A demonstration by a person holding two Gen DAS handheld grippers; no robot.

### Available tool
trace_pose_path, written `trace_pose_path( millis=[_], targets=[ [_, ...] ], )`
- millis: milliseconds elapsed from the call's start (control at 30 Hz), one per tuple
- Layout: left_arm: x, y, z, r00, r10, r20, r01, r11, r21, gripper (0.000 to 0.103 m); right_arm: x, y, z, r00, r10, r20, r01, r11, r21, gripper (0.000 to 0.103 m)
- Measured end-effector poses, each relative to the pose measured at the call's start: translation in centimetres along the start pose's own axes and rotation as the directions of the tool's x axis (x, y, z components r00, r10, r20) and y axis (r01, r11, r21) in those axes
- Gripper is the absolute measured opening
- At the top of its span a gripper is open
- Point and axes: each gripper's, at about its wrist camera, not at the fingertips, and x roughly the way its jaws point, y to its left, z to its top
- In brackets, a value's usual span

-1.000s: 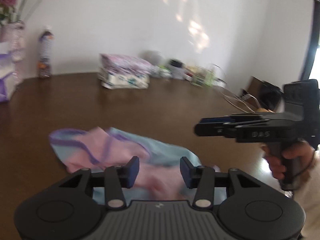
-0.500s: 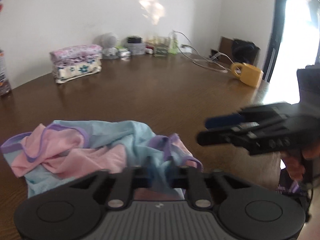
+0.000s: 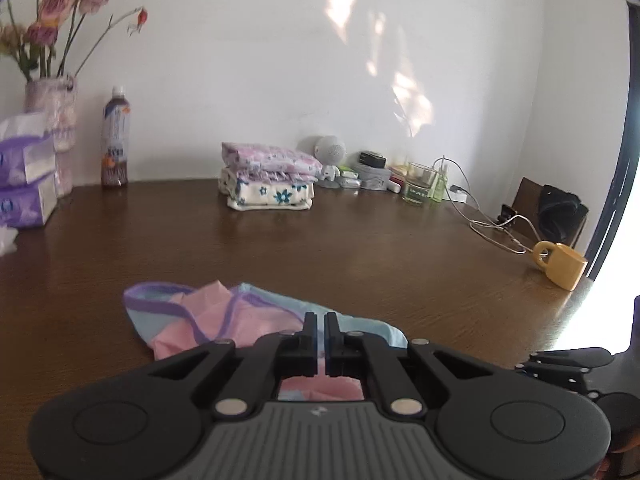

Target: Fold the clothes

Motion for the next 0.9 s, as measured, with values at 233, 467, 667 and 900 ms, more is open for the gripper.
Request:
trace_pose_path(
  millis=[233,467,667,900],
  targets=[
    [0.5,-3.6,-2.0,0.982,-0.148,-0.120,0.163,0.979,0.121,0.049,-1.0,-0.8,-0.1,0.998,-0.062,0.004,0.062,0.998,0.013,0.054],
    [3.4,-6.0,-3.7,0.982,-0.079,-0.173,0.119,0.965,0.234,0.011,-1.5,-1.8,-0.7,0.998,-0.059,-0.005,0.059,0.996,0.068,0.054],
    [0.7,-1.9,-1.6,0.999,-0.035,-0.017,0.036,0.996,0.085,0.001,0.6,-0.1,-0.2,0.999,-0.007,-0.031,0.007,1.000,-0.012,0.054],
    [-3.2,3.9,-2.1,0.995,0.086,0.059,-0.079,0.990,-0.115,0.001,4.6,3.9,1.8,0.999,0.041,-0.031,-0.045,0.986,-0.158,0.045]
  ],
)
